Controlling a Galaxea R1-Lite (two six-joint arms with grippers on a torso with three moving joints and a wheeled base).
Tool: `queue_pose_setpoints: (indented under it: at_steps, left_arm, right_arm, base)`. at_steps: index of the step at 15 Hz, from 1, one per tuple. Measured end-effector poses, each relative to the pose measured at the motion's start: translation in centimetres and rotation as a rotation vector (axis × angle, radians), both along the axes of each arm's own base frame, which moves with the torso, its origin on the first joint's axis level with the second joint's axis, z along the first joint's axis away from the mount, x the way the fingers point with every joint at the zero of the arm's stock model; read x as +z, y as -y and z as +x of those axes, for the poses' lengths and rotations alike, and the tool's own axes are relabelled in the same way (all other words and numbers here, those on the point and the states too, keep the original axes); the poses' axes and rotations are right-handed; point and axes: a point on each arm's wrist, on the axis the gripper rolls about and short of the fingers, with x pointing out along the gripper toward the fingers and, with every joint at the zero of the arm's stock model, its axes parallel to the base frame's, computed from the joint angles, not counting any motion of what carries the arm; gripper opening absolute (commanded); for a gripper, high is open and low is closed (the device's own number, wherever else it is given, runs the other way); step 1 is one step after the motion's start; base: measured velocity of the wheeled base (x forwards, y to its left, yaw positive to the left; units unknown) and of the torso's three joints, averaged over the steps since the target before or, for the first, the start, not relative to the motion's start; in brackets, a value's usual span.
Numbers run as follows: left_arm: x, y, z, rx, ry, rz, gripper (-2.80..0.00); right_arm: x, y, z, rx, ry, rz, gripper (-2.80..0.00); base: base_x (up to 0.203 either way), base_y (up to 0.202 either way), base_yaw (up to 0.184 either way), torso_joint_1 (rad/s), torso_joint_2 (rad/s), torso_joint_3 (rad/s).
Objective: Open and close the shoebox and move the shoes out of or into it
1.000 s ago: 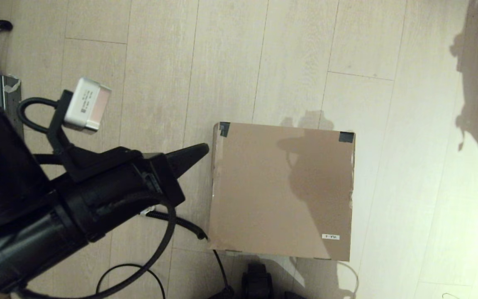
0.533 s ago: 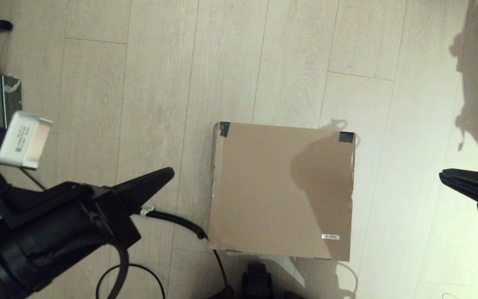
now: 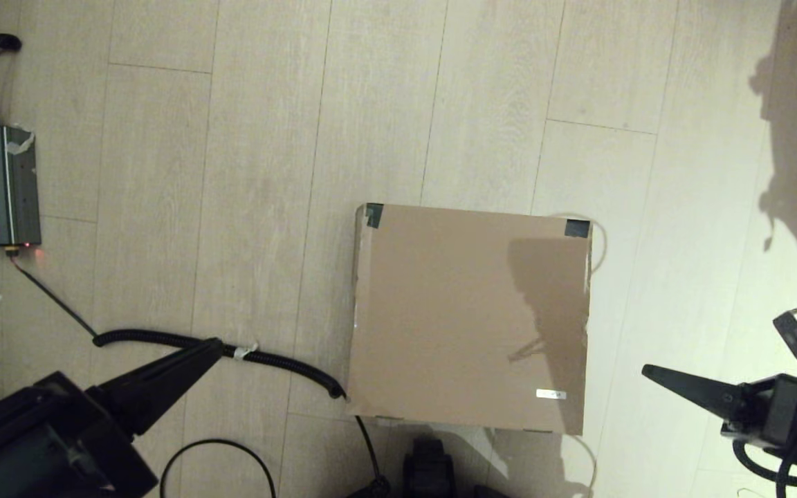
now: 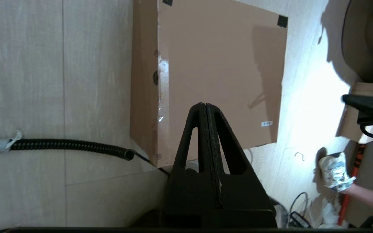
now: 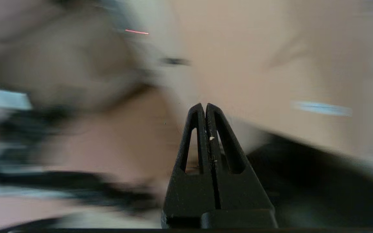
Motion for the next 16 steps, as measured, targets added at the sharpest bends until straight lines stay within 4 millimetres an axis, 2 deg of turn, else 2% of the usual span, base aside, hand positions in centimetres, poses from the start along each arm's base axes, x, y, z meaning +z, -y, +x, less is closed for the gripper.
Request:
queue_pose_setpoints:
  at_steps: [3,6,8,11,14,16]
  left_arm:
    - [-0.6,-0.6,-0.1,0.036,0.019,0.069,-2.80]
    - [-2.0,-2.4,0.0,0.167,0.035,0.201,-2.80]
    - [-2.6,-4.1,-0.1,0.302,0.028,0.242,-2.80]
    - [-3.9,-6.6,-2.0,0.509,0.025,0.246,-2.80]
    - [-4.9,-7.5,-5.5,0.606,0.071,0.225,-2.80]
    - [-5.7,-7.7,-8.1,0.628,0.078,0.225,-2.80]
  right_arm:
    - [-1.7,-0.5,0.0,-0.195,0.109,-0.367,-2.80]
    - [-1.1,-0.8,-0.1,-0.453,0.242,-0.713,-2.80]
    - [-0.1,-0.6,-1.0,-0.585,0.331,-0.888,-2.80]
    - [2.0,-0.2,-3.5,-0.714,0.465,-0.962,-2.80]
    - [3.4,0.3,-7.3,-0.816,0.555,-0.938,-2.80]
    - [3.3,0.7,-10.6,-0.849,0.590,-0.928,-2.80]
  base:
    - [0.000,0.000,0.000,0.000,0.00,0.000]
    - [0.000,0.000,0.000,0.000,0.00,0.000]
    - [0.000,0.000,0.000,0.000,0.00,0.000]
    - [0.000,0.000,0.000,0.000,0.00,0.000]
    - [0.000,0.000,0.000,0.000,0.00,0.000]
    - [0.000,0.000,0.000,0.000,0.00,0.000]
